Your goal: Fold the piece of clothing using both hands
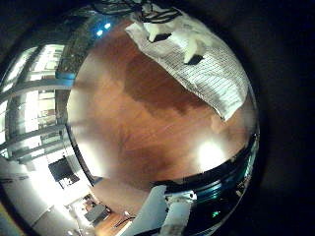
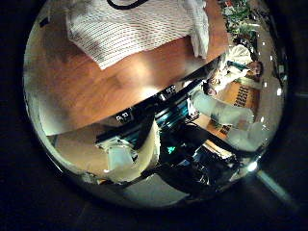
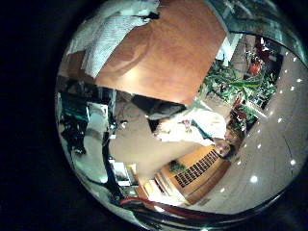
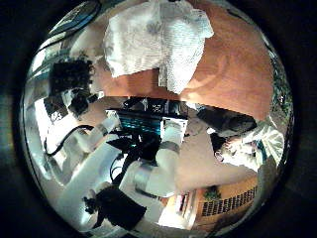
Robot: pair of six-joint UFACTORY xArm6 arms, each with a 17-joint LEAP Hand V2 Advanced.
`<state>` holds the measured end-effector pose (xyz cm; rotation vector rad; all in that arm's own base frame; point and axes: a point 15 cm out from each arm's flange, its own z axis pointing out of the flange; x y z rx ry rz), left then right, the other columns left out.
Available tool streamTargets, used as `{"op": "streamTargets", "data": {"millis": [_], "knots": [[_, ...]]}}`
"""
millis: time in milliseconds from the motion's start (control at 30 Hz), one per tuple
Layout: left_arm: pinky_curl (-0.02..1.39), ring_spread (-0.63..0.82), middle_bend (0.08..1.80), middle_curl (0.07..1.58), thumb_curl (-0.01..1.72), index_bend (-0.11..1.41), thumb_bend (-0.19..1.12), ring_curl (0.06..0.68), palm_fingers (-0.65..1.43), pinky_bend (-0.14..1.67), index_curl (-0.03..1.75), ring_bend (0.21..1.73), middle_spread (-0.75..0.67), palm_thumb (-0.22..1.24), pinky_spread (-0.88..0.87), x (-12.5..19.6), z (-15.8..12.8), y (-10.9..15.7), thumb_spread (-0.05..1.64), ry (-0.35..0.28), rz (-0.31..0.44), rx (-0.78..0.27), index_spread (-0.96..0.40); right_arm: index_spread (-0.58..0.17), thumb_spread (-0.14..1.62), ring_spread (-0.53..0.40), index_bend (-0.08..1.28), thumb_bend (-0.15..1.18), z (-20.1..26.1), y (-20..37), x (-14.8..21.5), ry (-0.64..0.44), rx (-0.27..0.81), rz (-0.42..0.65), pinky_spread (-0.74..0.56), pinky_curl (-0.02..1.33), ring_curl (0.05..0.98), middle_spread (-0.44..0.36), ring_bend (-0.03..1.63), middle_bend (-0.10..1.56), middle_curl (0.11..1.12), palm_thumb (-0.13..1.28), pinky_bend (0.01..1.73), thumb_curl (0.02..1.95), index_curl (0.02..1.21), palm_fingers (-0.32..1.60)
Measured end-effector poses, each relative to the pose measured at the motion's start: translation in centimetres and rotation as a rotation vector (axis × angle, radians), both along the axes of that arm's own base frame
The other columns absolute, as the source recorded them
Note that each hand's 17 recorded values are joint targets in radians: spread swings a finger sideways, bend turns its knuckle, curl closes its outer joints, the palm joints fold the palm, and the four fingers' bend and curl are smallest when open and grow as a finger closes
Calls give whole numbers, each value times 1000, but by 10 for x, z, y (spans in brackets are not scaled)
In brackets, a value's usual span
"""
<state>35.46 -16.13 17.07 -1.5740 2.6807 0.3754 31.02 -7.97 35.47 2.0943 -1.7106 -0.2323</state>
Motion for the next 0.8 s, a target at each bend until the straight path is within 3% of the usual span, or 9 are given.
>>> {"op": "streamTargets", "data": {"millis": [167,367,500,633,667,733,800], "knots": [[349,459,171,301,287,157,-25,202,25,506,307,712,362,239,471,-8,-28,-5,1046,67,26,6,48,-367,1133,121,162,-35,-1,0,-1,4,-2,-5,379,194,225,-21,553,218,359,-32,628,167,287,181],[356,464,186,296,295,153,-11,206,55,565,301,740,365,290,458,-1,-39,-11,1049,66,38,-4,62,-368,1129,119,166,-35,0,0,-1,2,-2,-6,382,196,225,-25,545,213,360,-32,624,163,289,192],[359,431,228,317,311,141,1,211,169,601,289,785,282,384,386,-4,-40,-12,1074,74,49,5,83,-370,1126,118,167,-35,1,0,-5,12,-2,-10,382,196,227,-26,541,211,361,-32,617,162,292,197],[393,158,395,375,334,110,5,226,486,756,263,865,71,498,114,-8,-39,-11,1084,89,59,33,58,-373,1124,109,170,-34,3,0,-8,18,-2,-12,383,196,226,-29,530,207,361,-32,606,161,297,207],[402,26,474,385,342,88,14,224,694,863,241,912,1,538,-45,-9,-38,-9,1084,95,61,42,23,-373,1124,107,173,-34,4,0,-9,19,-2,-14,383,196,226,-30,527,204,361,-32,604,160,299,209],[446,-167,599,449,372,102,56,279,915,992,226,1038,-111,656,-251,-9,-35,-5,1094,103,61,64,-42,-375,1128,105,174,-34,6,1,-10,20,-2,-14,383,195,226,-30,524,201,361,-31,597,160,302,216],[482,-290,683,502,402,135,82,314,999,1076,218,1099,-205,738,-377,-7,-31,-1,1104,97,60,83,-105,-377,1129,104,173,-34,7,1,-13,22,-2,-15,383,194,227,-35,521,200,361,-31,590,159,304,222]]}}
